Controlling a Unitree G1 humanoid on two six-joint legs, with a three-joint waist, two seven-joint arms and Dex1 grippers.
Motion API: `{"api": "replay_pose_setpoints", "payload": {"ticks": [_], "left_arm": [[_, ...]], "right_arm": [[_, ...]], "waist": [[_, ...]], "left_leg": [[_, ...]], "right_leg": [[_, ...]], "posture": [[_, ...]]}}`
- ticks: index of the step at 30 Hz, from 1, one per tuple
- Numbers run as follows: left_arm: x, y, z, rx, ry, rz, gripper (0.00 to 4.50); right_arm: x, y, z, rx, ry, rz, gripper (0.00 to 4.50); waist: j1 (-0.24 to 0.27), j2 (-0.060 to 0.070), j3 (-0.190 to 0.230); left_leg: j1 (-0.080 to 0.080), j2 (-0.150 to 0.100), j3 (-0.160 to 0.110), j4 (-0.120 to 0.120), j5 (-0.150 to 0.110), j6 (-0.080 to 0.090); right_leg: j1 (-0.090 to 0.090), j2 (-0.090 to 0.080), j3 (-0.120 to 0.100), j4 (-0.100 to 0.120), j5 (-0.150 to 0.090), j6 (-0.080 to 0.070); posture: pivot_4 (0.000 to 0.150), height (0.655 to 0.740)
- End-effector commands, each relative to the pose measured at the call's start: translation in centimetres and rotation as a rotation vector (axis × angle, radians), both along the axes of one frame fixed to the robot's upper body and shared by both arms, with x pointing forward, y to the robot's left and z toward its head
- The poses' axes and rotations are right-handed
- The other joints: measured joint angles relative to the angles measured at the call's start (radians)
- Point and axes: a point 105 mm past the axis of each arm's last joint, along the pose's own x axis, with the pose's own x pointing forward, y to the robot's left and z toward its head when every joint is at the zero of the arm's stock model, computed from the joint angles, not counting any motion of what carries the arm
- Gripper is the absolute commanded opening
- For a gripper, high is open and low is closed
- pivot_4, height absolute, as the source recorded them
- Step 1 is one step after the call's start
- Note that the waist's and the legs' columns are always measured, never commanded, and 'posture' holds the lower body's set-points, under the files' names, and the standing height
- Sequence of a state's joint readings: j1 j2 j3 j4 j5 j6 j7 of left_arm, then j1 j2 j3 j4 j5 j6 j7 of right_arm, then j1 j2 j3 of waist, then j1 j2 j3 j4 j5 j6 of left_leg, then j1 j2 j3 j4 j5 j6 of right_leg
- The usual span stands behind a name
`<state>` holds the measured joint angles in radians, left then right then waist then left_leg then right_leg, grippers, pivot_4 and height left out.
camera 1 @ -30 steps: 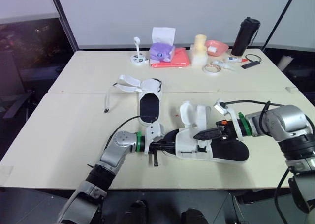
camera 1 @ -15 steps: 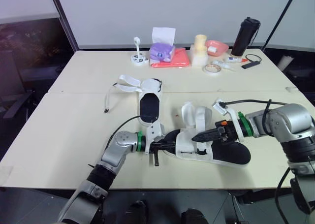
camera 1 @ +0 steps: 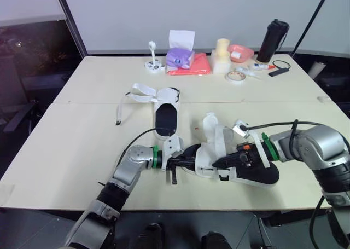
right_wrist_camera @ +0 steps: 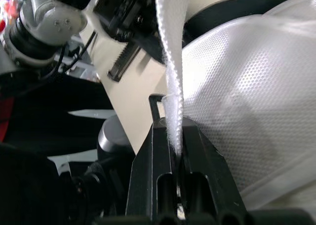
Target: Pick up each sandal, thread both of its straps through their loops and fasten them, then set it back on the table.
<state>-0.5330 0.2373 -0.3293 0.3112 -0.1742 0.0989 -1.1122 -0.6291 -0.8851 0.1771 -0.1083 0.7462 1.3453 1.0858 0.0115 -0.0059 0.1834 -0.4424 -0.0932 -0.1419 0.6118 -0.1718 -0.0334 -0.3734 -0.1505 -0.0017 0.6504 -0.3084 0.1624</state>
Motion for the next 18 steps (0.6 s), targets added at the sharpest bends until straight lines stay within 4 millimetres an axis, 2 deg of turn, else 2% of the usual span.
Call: {"api": "replay_pose_setpoints", "payload": {"ticks": [1,3,5,6,10,18], "left_arm": [[-0.2,0.0,-0.8,0.035,0.018,-0.003,0.00],[-0.2,0.0,-0.8,0.034,0.019,-0.003,0.00],[-0.2,0.0,-0.8,0.033,0.019,-0.002,0.00],[-0.1,0.0,-0.8,0.032,0.019,-0.001,0.00],[-0.1,0.0,-0.8,0.032,0.022,0.000,0.00],[-0.1,-0.1,-0.9,0.036,0.021,-0.005,0.00]], "right_arm": [[-0.1,-0.2,0.2,-0.018,-0.035,0.001,0.34],[-0.3,-0.3,0.4,-0.011,-0.039,0.005,1.03],[-0.5,-0.4,0.6,-0.010,-0.048,0.005,1.92],[-0.6,-0.5,0.7,-0.009,-0.058,0.001,2.52],[-1.3,-1.3,1.9,-0.028,-0.125,-0.016,4.46],[-2.7,-3.3,5.1,-0.021,-0.224,-0.105,4.46]], "waist": [[0.000,0.000,0.000],[0.001,0.000,0.000],[0.001,0.000,0.000],[0.001,0.000,0.000],[0.003,0.000,0.000],[0.003,0.000,0.000]], "left_leg": [[0.000,0.000,0.000,0.000,0.000,0.000],[0.000,0.000,0.000,0.000,0.000,0.000],[0.000,0.000,0.000,0.000,0.000,0.000],[0.000,0.000,0.000,0.000,0.000,0.000],[0.000,0.000,0.000,0.001,0.000,0.000],[0.000,0.001,0.000,0.000,0.000,0.000]], "right_leg": [[0.000,0.000,0.000,0.000,0.000,0.000],[0.000,0.000,0.000,0.000,0.000,0.000],[0.000,0.000,0.000,0.000,0.000,0.000],[0.000,0.000,0.000,0.000,0.000,0.000],[0.001,0.000,0.000,0.000,0.000,0.000],[0.000,0.000,0.000,-0.001,0.000,0.000]], "posture": [[0.150,0.7400],[0.150,0.7400],[0.150,0.7400],[0.150,0.7400],[0.150,0.7400],[0.150,0.7400]]}}
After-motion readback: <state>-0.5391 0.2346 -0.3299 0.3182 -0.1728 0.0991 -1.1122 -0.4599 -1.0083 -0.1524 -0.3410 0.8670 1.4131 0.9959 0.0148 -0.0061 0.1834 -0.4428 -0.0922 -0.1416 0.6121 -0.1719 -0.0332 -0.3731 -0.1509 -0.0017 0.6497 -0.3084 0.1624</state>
